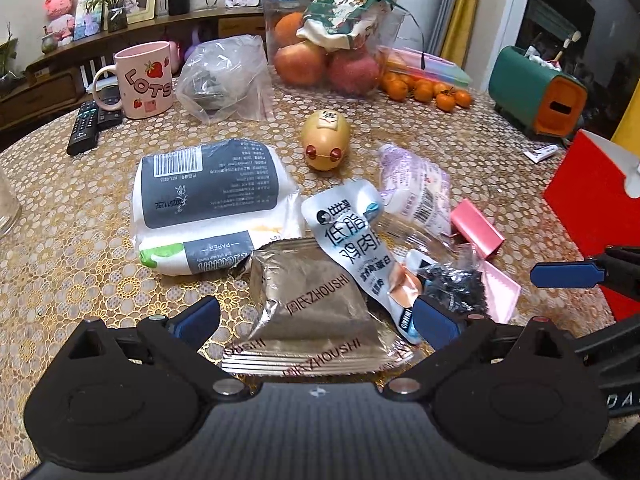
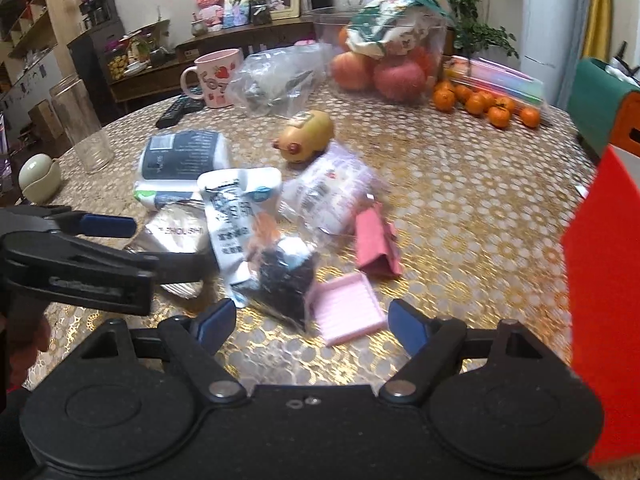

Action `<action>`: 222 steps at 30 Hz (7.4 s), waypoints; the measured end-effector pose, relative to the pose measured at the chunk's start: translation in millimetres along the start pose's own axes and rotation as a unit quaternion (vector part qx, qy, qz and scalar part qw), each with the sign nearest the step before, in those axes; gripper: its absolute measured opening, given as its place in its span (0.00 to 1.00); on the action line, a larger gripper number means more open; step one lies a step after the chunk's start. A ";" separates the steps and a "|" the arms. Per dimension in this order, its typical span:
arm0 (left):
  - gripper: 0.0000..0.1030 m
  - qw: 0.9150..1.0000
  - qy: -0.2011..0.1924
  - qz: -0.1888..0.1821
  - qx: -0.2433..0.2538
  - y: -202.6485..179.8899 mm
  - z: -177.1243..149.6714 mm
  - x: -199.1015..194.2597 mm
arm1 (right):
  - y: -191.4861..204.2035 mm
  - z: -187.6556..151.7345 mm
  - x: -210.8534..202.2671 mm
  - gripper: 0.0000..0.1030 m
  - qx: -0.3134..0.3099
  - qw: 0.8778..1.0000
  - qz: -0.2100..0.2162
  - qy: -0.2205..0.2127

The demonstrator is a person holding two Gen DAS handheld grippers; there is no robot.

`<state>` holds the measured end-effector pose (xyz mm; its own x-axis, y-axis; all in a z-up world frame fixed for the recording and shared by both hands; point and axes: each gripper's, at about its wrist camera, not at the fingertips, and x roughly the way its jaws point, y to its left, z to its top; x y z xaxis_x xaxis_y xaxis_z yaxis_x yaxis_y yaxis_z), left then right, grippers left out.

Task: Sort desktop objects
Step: 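Grasp the silver snack bag with the left tool while the right tool grasps the black bead bag, then carry the silver bag and bead bag with both tools into the red box, then open the left tool releasing the silver bag while the right tool releases the bead bag, then withdraw both open tools from the box toward the items on the table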

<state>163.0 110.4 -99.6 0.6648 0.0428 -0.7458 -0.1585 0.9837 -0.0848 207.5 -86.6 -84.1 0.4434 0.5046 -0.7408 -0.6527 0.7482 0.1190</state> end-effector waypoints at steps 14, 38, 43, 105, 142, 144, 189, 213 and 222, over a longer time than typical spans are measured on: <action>0.99 1.000 -0.005 -0.007 -0.020 23.0 -3.4 11.1 | 14.1 10.2 26.3 0.71 -0.013 1.000 0.015 0.006; 0.50 0.998 -0.004 -0.044 -0.048 24.7 -7.4 1.4 | 16.5 7.8 22.8 0.34 -0.016 1.000 0.018 0.008; 0.49 0.997 0.000 -0.044 -0.057 25.5 -14.0 -6.4 | 15.0 4.1 13.3 0.33 -0.010 1.000 0.018 0.005; 0.48 0.993 -0.018 -0.112 -0.026 -91.5 -6.1 -116.9 | -85.1 -38.3 -180.8 0.32 0.079 0.993 -0.017 -0.091; 0.48 0.968 0.043 -0.174 0.176 -353.7 76.2 -0.4 | -273.5 -55.5 -185.1 0.32 0.165 0.970 -0.164 -0.071; 0.48 0.967 0.052 -0.169 0.181 -360.2 77.9 9.5 | -282.5 -54.5 -177.9 0.32 0.170 0.969 -0.167 -0.063; 0.62 0.957 0.079 -0.177 0.215 -384.7 59.5 35.3 | -311.8 -63.9 -129.6 0.57 0.194 0.967 -0.163 0.017; 0.73 0.964 0.036 -0.193 0.177 -349.4 59.4 -18.9 | -282.8 -58.6 -170.4 0.80 0.188 0.968 -0.165 -0.025; 0.82 0.966 0.022 -0.198 0.167 -326.9 51.8 -39.8 | -263.8 -58.9 -187.6 0.85 0.189 0.967 -0.167 -0.044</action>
<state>226.2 -203.8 -8.0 0.5913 -0.3489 -0.7271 0.3511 0.9230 -0.1574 260.4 -404.0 -15.4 0.6515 0.2304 -0.7228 -0.2004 0.9712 0.1289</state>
